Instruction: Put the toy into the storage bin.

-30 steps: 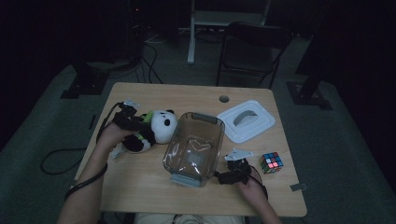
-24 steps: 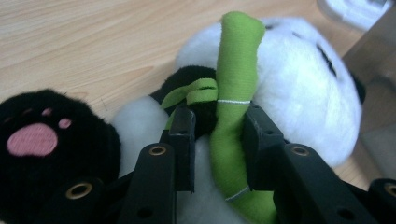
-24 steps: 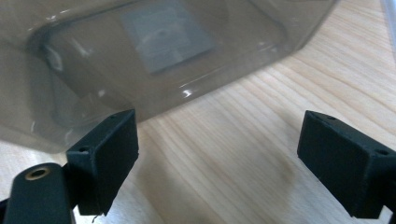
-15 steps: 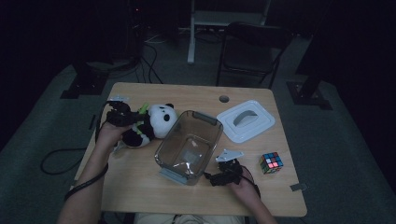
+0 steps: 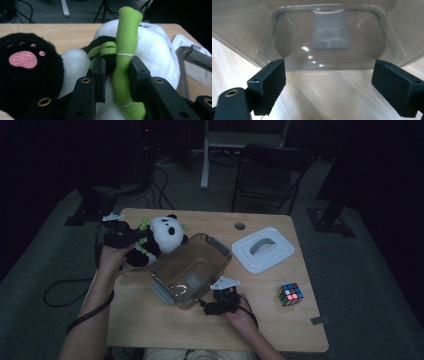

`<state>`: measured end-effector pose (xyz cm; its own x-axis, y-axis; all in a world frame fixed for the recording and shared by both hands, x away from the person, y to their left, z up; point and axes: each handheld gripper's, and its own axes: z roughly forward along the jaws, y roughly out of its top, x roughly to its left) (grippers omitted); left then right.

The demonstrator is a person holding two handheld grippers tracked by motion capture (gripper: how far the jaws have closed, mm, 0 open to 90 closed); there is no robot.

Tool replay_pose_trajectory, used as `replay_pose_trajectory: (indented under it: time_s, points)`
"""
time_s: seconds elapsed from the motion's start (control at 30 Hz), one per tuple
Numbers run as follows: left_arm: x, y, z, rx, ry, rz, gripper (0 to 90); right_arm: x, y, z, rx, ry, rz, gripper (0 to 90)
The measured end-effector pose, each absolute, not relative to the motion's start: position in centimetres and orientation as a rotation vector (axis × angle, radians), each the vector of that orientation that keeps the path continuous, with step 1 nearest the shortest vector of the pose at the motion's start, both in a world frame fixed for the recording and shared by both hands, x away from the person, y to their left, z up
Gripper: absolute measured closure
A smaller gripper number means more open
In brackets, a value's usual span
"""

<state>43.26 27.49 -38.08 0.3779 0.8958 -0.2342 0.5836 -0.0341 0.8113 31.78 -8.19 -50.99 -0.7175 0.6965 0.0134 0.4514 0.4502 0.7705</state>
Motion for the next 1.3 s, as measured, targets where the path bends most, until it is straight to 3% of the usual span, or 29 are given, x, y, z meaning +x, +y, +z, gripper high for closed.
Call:
replay_pose_trajectory:
  time_s: [0.4,0.63,1.3]
  points:
    - [42.4,28.2,-33.6,1.606,1.278,0.493,71.5,32.7,-3.5,-50.4,1.104,2.288,1.103,12.0]
    - [41.2,25.7,-31.3,1.619,1.2,0.479,71.4,33.2,-2.5,-50.1,1.097,2.285,1.123,12.0]
    - [39.9,19.0,-32.7,1.75,1.139,0.351,71.0,33.5,-2.2,-49.8,1.11,2.252,1.178,12.0]
